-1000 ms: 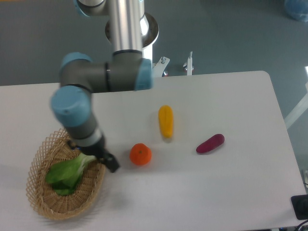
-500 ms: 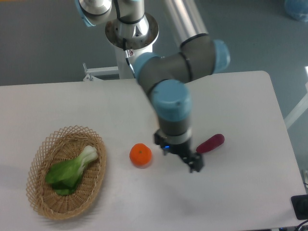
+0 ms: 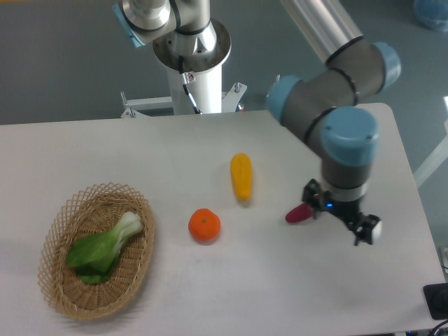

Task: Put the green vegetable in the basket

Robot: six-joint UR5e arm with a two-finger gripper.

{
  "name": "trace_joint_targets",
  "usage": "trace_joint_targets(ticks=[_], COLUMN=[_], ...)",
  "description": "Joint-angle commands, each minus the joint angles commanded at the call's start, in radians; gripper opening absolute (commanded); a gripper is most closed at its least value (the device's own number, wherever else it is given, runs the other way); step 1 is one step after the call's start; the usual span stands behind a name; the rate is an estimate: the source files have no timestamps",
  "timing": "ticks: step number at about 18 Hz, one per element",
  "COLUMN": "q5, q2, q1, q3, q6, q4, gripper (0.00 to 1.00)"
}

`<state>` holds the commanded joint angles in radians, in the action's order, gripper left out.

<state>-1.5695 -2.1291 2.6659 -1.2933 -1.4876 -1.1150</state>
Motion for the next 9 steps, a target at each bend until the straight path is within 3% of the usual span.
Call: trace_joint_targets(ticks=[4, 9], q5=[0.033, 0.028], q2=[-0.029, -0.041], q1=[0.057, 0.068], q3=[0.052, 0.071], q6=[-0.120, -0.123], q4=[-0.069, -0.071], gripper=[1.00, 1.00])
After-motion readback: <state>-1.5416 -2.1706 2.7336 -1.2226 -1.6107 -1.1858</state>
